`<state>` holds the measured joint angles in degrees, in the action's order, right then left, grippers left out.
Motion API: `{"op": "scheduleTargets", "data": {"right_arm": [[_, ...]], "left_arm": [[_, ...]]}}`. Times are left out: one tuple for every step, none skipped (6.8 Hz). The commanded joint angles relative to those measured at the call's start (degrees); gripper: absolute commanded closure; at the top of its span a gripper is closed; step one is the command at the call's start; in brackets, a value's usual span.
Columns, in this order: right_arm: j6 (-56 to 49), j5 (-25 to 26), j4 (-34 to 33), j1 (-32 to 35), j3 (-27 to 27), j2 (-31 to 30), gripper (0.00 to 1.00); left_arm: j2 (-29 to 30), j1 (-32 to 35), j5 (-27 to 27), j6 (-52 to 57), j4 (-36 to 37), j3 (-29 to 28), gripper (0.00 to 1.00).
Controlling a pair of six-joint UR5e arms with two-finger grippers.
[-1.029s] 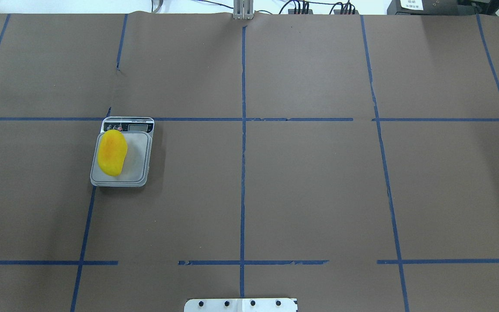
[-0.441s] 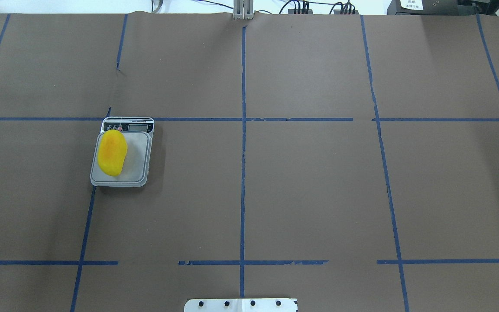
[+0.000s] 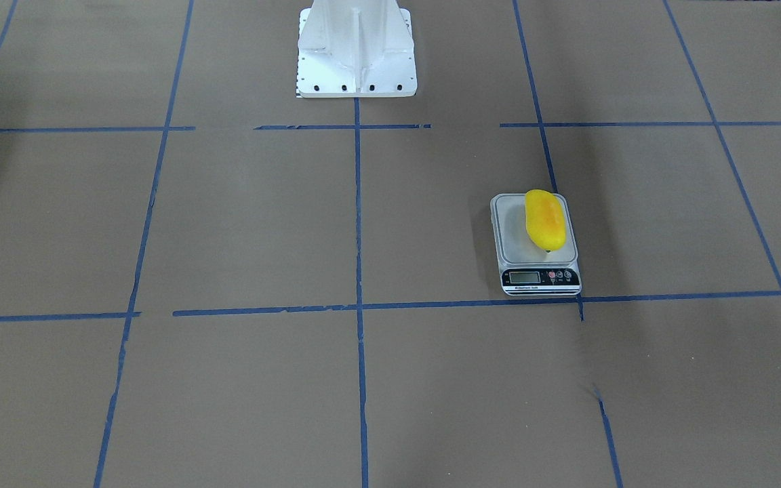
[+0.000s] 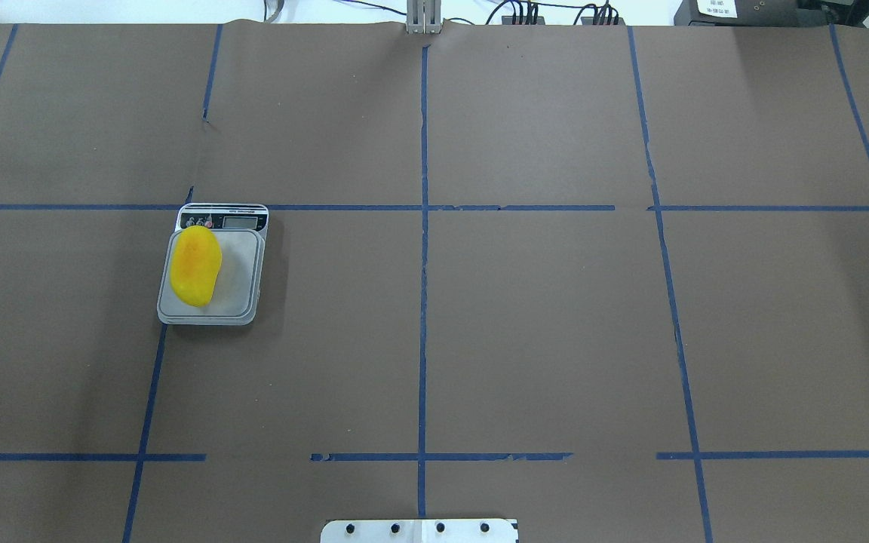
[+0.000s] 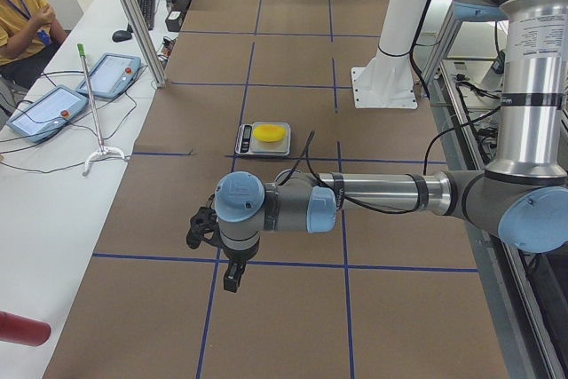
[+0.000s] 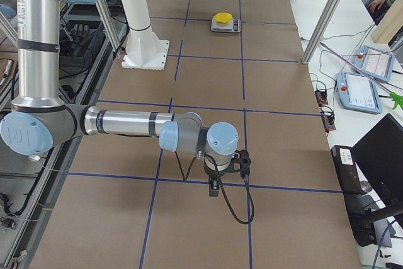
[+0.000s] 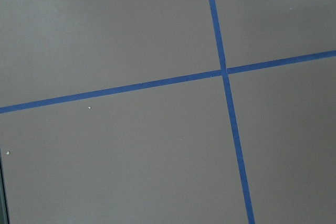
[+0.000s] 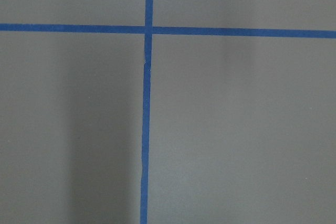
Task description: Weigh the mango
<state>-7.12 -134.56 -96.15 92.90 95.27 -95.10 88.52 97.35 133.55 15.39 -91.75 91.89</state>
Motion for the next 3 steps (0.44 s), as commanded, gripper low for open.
{"op": "scheduleTargets", "data": {"right_arm": [[0.00, 0.00, 0.00, 0.00, 0.00, 0.00, 0.00], [0.00, 0.00, 0.00, 0.00, 0.00, 0.00, 0.00], [0.00, 0.00, 0.00, 0.00, 0.00, 0.00, 0.00]], "left_arm": [[-0.02, 0.03, 0.22, -0.35, -0.62, -1.19, 0.00], [0.07, -0.06, 0.65, -1.23, 0.07, -0.75, 0.00], [-0.02, 0.03, 3.18, -2.02, 1.65, -1.01, 0.00]]}}
